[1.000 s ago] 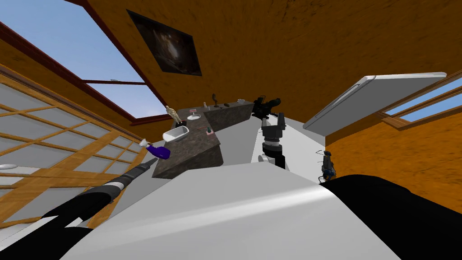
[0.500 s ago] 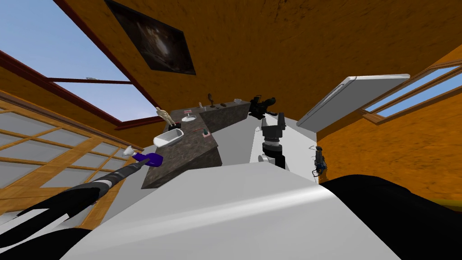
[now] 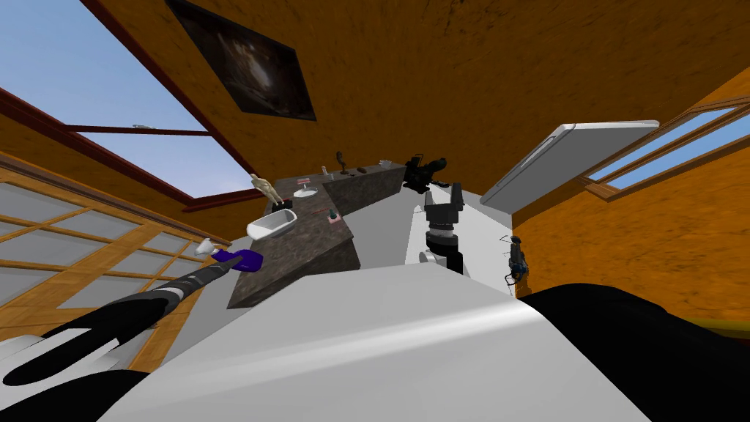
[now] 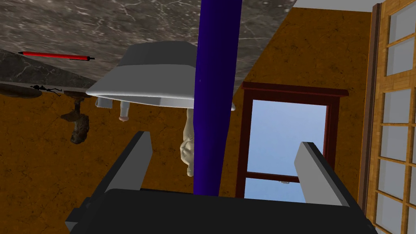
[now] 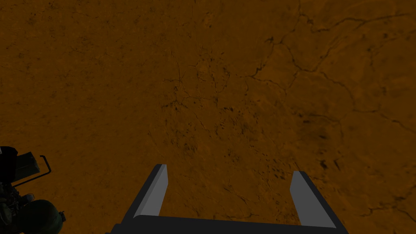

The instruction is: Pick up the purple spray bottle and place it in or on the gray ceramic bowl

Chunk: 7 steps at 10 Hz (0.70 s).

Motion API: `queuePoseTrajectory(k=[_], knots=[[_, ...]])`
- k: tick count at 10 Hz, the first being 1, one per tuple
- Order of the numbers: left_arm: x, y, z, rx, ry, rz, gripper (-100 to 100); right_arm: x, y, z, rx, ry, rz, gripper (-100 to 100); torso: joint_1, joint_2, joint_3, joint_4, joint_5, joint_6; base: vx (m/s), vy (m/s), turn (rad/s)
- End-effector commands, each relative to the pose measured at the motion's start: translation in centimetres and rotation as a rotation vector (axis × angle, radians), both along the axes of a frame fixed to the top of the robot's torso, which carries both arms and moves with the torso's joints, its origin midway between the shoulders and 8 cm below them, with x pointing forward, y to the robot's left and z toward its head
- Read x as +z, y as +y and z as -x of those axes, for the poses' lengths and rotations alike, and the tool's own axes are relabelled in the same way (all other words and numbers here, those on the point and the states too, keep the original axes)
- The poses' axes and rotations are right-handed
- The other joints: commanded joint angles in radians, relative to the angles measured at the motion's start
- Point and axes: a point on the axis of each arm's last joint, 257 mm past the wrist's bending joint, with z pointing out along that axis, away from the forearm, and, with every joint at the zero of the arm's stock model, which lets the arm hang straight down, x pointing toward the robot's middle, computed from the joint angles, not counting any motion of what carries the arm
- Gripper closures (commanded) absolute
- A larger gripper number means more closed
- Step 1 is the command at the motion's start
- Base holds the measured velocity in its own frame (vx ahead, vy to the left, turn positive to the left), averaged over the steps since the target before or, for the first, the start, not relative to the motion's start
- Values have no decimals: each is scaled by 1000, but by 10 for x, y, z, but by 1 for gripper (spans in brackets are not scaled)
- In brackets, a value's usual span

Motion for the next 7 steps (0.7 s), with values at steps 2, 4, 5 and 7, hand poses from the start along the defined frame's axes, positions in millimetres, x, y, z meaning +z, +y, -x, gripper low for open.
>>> queuePoseTrajectory(k=[2,4,5,7], knots=[[-6,-8,-4,-11,3,-1,-100,0,0,0,0,0,0,0,-1,0,0,0,0,0,13,-15,46],[-7,-10,-5,-13,3,-1,-100,0,0,0,0,0,0,0,0,0,0,0,0,0,-2,2,-6],[-7,-10,-5,-13,3,-1,-100,0,0,0,0,0,0,0,1,1,0,0,0,0,0,0,0],[-7,-10,-5,-13,3,-1,-100,0,0,0,0,0,0,0,1,1,0,0,0,0,-2,2,-6]])
